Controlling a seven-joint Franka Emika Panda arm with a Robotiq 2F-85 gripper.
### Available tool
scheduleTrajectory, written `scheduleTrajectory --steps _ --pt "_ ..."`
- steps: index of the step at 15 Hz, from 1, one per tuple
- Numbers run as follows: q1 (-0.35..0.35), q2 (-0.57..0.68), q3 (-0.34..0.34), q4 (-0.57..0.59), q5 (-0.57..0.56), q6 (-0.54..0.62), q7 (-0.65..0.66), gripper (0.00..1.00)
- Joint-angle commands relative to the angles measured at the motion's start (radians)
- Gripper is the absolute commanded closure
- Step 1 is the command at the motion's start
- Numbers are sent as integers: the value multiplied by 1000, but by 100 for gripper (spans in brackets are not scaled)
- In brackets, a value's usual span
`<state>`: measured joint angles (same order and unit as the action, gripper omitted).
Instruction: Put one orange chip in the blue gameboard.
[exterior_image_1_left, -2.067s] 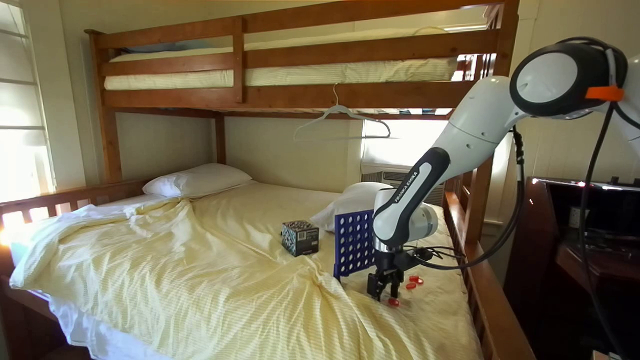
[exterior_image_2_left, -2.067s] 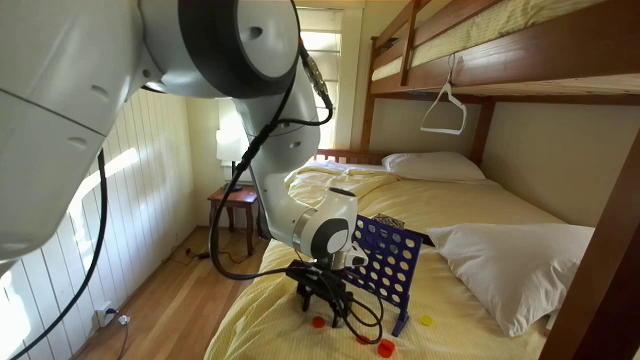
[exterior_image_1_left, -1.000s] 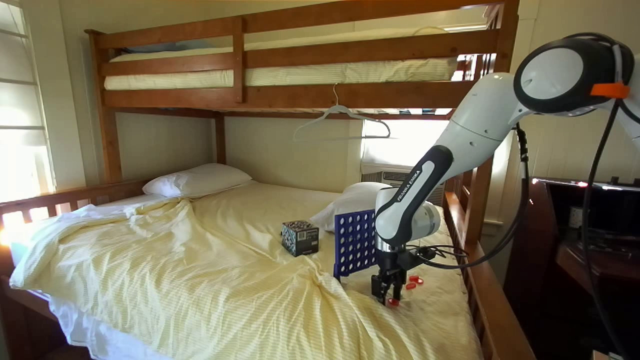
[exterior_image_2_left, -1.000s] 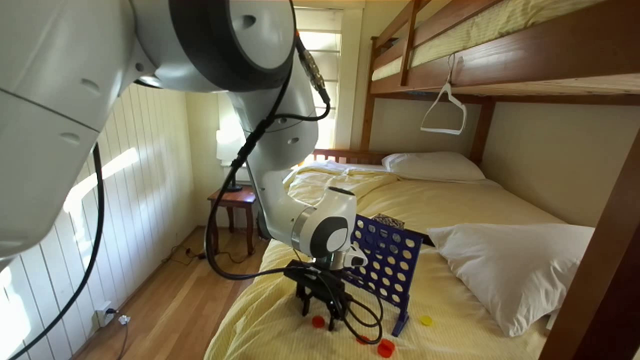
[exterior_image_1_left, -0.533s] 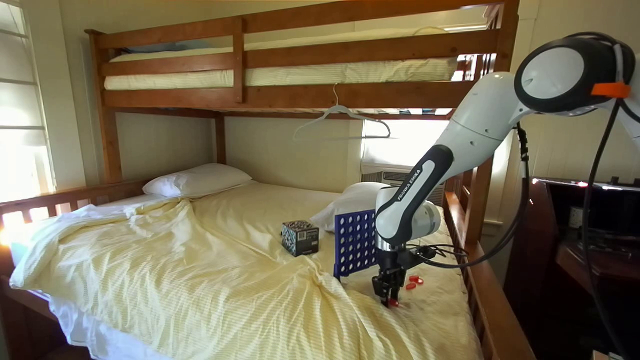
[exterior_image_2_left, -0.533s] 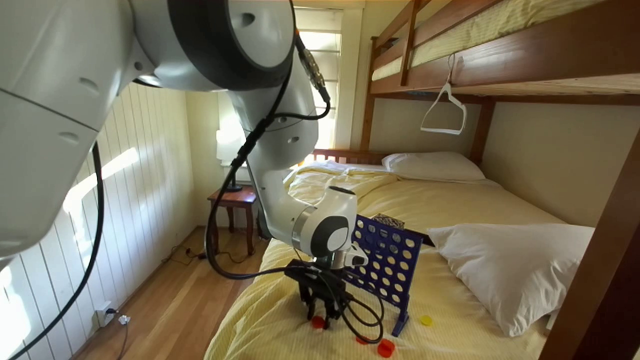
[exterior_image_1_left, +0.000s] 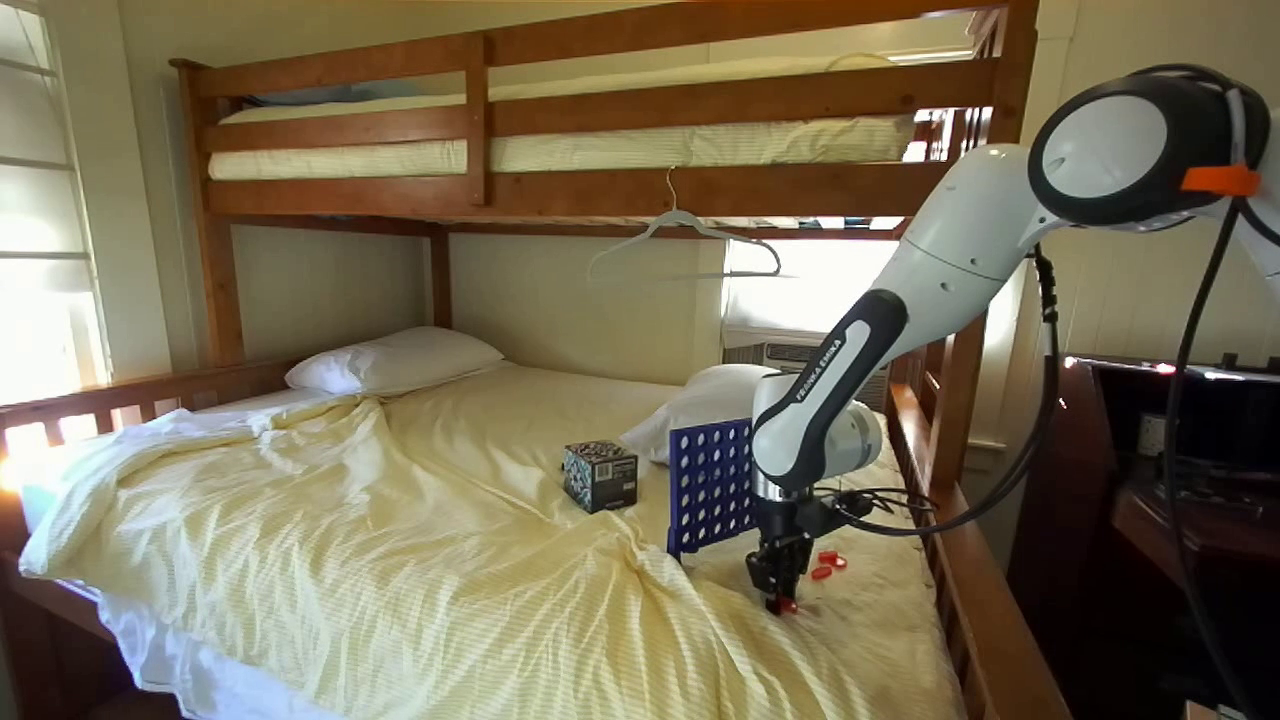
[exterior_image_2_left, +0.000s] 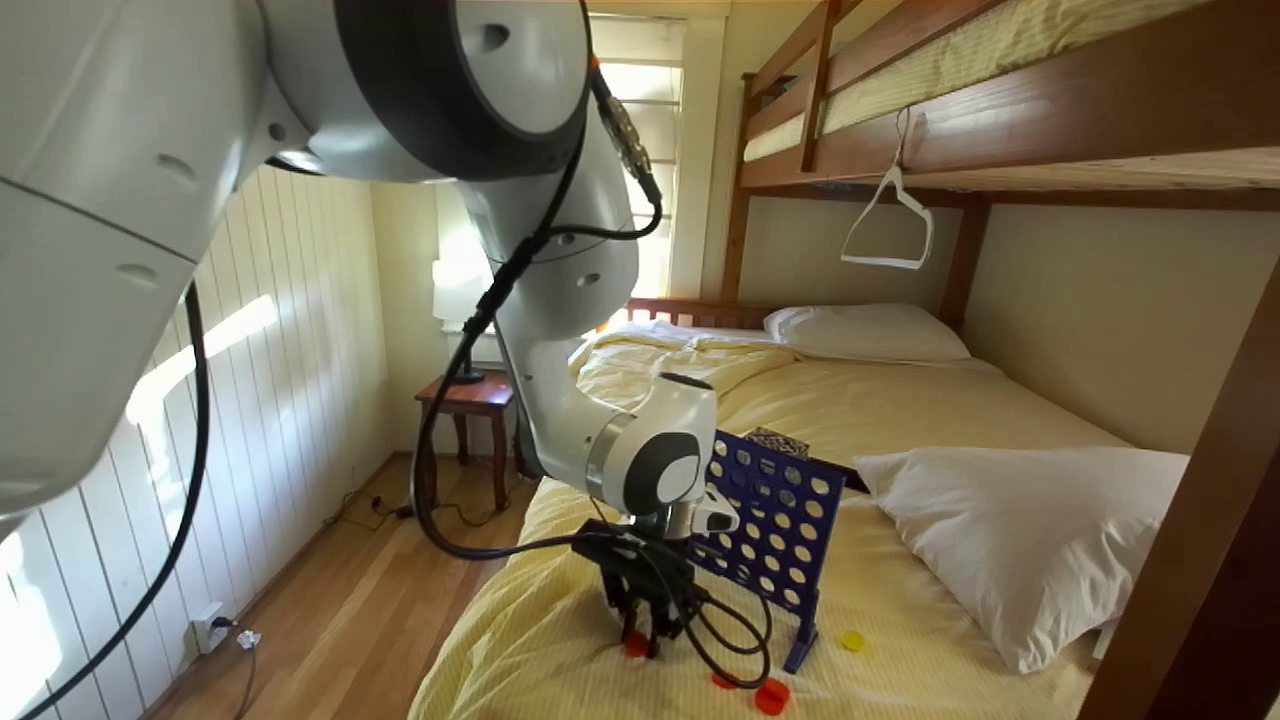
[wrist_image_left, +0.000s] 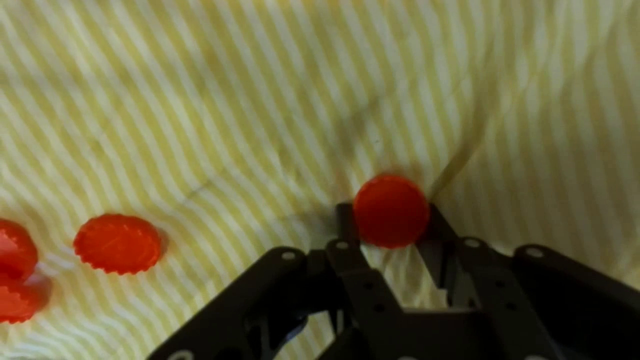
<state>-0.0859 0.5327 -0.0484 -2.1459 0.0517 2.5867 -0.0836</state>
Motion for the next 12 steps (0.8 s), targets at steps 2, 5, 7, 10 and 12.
scheduleTrajectory --steps 2,5,7,10,12 --pt "9 -27 -12 -38 -30 21 19 90" --pt "14 -30 -15 -39 -36 23 24 90" --pt "16 -47 -15 -55 -34 42 32 90" --pt "31 -93 -23 -109 -39 110 60 90" --pt "45 -137 -30 -162 -41 178 85 90"
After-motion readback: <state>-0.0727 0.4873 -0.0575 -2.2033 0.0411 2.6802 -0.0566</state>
